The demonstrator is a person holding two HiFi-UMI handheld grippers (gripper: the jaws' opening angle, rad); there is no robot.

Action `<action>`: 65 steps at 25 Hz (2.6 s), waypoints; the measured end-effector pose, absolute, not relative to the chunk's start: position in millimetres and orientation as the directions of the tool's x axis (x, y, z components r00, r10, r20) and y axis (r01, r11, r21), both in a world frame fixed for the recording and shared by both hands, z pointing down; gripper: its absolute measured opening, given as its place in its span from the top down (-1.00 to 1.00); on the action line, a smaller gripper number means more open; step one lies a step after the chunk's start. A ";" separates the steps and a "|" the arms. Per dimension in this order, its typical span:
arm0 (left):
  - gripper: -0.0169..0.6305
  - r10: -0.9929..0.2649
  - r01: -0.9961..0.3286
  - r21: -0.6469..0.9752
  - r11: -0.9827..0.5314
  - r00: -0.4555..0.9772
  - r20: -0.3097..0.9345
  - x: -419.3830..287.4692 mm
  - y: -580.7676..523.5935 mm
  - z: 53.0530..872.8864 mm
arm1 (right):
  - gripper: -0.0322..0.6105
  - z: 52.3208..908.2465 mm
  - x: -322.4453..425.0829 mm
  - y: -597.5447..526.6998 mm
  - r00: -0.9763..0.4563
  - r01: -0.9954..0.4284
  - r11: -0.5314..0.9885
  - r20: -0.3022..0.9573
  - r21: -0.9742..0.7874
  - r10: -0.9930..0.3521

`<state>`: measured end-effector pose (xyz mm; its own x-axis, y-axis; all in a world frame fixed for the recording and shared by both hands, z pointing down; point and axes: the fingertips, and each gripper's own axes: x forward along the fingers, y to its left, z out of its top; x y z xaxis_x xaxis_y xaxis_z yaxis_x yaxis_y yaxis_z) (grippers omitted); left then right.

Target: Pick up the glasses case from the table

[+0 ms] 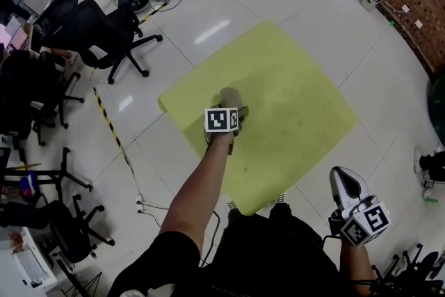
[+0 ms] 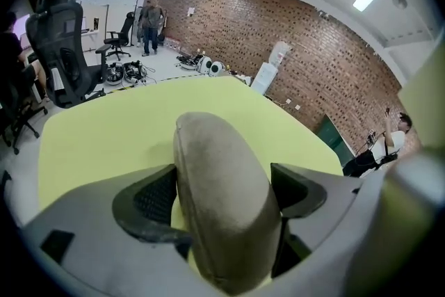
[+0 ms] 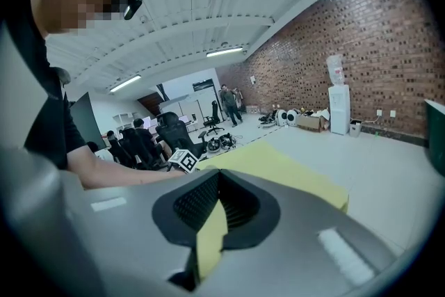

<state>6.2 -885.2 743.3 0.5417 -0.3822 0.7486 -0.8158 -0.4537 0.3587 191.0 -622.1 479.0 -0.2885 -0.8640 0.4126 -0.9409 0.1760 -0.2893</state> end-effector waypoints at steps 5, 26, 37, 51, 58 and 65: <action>-0.37 -0.415 -0.812 0.347 -0.470 0.550 0.725 8.5 -878.6 728.3 | 0.89 475.9 199.8 -621.2 -0.307 -0.936 0.198 0.397 -0.292 -0.865; -0.36 -0.697 -0.774 0.433 -0.463 0.619 0.361 -7.9 -772.2 516.6 | 0.89 442.0 164.9 -631.2 -0.675 -0.732 0.603 0.216 -0.317 -0.706; -0.35 -0.774 -0.762 0.425 -0.488 0.603 0.193 -17.9 -691.2 436.8 | 0.89 427.5 136.4 -614.4 -0.820 -0.572 0.776 0.176 -0.266 -0.545; -0.34 -0.831 -0.786 0.411 -0.462 0.546 0.109 -37.6 -640.9 385.1 | 0.89 426.7 131.7 -604.3 -0.854 -0.519 0.802 0.126 -0.296 -0.506; -0.34 -0.824 -0.786 0.399 -0.471 0.554 0.118 -44.2 -627.5 379.4 | 0.89 430.5 134.5 -610.6 -0.827 -0.556 0.770 0.118 -0.314 -0.550; -0.34 -0.820 -0.780 0.390 -0.489 0.564 0.101 -73.3 -603.2 370.3 | 0.89 428.5 109.4 -597.3 -0.807 -0.584 0.752 0.122 -0.307 -0.578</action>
